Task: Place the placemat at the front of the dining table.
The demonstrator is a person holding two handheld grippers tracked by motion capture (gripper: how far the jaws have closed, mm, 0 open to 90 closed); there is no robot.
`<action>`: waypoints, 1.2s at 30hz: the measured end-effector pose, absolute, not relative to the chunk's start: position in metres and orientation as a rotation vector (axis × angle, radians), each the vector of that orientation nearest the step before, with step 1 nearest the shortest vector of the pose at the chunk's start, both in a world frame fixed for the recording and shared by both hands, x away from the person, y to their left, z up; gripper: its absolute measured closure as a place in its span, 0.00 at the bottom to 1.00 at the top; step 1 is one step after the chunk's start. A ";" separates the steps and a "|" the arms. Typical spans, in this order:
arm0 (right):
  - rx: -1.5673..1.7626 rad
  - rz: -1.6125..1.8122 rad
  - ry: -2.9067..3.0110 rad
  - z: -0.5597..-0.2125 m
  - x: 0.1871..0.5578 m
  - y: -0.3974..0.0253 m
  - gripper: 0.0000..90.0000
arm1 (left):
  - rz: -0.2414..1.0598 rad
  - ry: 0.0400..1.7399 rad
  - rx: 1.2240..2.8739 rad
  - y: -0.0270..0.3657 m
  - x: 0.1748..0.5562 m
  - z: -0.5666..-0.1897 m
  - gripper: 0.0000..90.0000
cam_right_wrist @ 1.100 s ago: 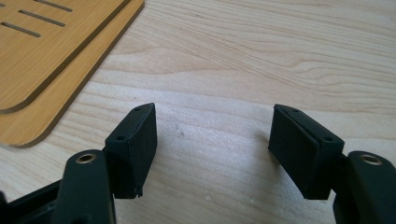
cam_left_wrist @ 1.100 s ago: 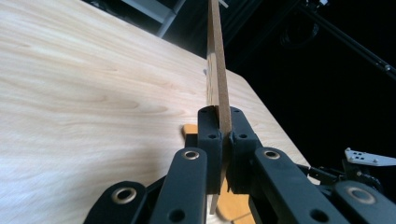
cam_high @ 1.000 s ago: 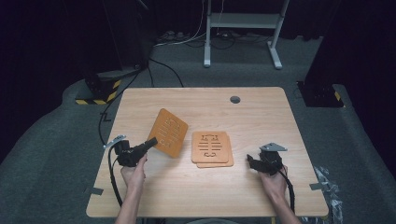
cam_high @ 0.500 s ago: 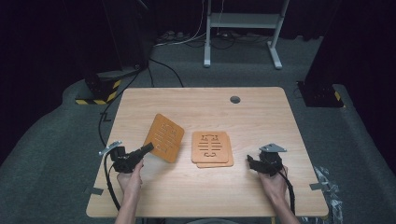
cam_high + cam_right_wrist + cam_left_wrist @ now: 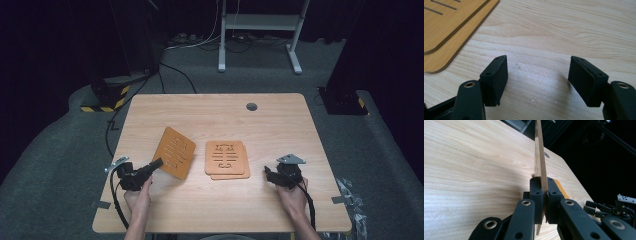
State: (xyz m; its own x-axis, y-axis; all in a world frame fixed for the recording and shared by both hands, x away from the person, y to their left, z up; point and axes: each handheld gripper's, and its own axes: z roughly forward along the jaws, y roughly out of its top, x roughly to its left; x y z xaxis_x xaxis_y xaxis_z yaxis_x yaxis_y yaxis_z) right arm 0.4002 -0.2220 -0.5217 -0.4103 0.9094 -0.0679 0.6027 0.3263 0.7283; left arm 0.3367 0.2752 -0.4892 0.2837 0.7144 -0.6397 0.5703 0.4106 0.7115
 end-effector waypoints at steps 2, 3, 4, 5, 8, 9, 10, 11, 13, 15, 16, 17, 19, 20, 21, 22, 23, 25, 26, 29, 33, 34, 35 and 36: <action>1.329 0.867 2.126 -0.522 0.400 -0.222 0.35 | 0.139 1.391 1.252 0.275 0.337 -0.491 0.96; 1.330 0.867 2.126 -0.522 0.400 -0.222 0.35 | 0.139 1.391 1.254 0.275 0.337 -0.491 0.96; 1.330 0.867 2.126 -0.522 0.400 -0.222 0.35 | 0.142 1.388 1.260 0.275 0.338 -0.492 0.96; 1.330 0.867 2.126 -0.522 0.400 -0.222 0.35 | 0.137 1.390 1.258 0.274 0.338 -0.493 0.96; 1.319 0.868 2.110 -0.523 0.401 -0.222 0.35 | 0.132 1.396 1.257 0.272 0.339 -0.494 0.96; 1.323 0.870 2.112 -0.523 0.401 -0.222 0.35 | 0.127 1.399 1.255 0.271 0.339 -0.494 0.96; 1.322 0.870 2.112 -0.523 0.401 -0.222 0.35 | 0.129 1.401 1.260 0.271 0.339 -0.495 0.96; 1.320 0.869 2.111 -0.523 0.401 -0.222 0.35 | 0.130 1.403 1.261 0.271 0.339 -0.495 0.96; 1.330 0.867 2.126 -0.522 0.400 -0.222 0.35 | 0.130 1.407 1.257 0.272 0.339 -0.495 0.96; 1.331 0.866 2.126 -0.522 0.400 -0.222 0.35 | 0.135 1.406 1.259 0.274 0.338 -0.495 0.96; 1.330 0.866 2.126 -0.522 0.400 -0.222 0.35 | 0.136 1.409 1.259 0.275 0.338 -0.495 0.96; 1.333 0.867 2.127 -0.522 0.400 -0.222 0.35 | 0.140 1.413 1.263 0.275 0.338 -0.495 0.96; 1.332 0.867 2.130 -0.522 0.400 -0.222 0.35 | 0.137 1.412 1.262 0.275 0.338 -0.496 0.96; 1.327 0.867 2.133 -0.522 0.401 -0.222 0.35 | 0.137 1.412 1.260 0.275 0.338 -0.496 0.96; 1.333 0.871 2.128 -0.522 0.401 -0.222 0.35 | 0.127 1.416 1.250 0.275 0.338 -0.496 0.96; 1.327 0.874 2.111 -0.523 0.402 -0.223 0.35 | 0.125 1.415 1.248 0.275 0.338 -0.497 0.96; 1.330 0.874 2.111 -0.523 0.402 -0.222 0.35 | 0.124 1.417 1.248 0.275 0.338 -0.497 0.95; 1.326 0.873 2.110 -0.523 0.402 -0.222 0.35 | 0.124 1.424 1.248 0.275 0.338 -0.498 0.95; 1.328 0.874 2.114 -0.523 0.402 -0.222 0.35 | 0.124 1.427 1.250 0.275 0.338 -0.498 0.94; 1.331 0.874 2.114 -0.523 0.402 -0.222 0.35 | 0.130 1.427 1.251 0.278 0.337 -0.500 0.92; 1.331 0.874 2.114 -0.523 0.402 -0.222 0.35 | 0.142 1.443 1.260 0.279 0.335 -0.502 0.91; 1.330 0.874 2.114 -0.523 0.402 -0.222 0.35 | 0.144 1.448 1.261 0.280 0.335 -0.503 0.89; 1.331 0.874 2.114 -0.523 0.402 -0.222 0.35 | 0.143 1.451 1.260 0.280 0.335 -0.503 0.88; 1.330 0.874 2.114 -0.523 0.402 -0.222 0.35 | 0.146 1.456 1.265 0.280 0.335 -0.503 0.87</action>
State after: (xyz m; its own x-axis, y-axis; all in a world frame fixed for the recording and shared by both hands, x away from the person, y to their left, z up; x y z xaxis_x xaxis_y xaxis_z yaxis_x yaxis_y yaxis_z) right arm 0.4015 -0.2217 -0.5228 -0.4047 0.9119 -0.0684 0.5974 0.3202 0.7352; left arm 0.3349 0.2799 -0.5033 0.2244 0.7379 -0.6365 0.5966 0.4124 0.6885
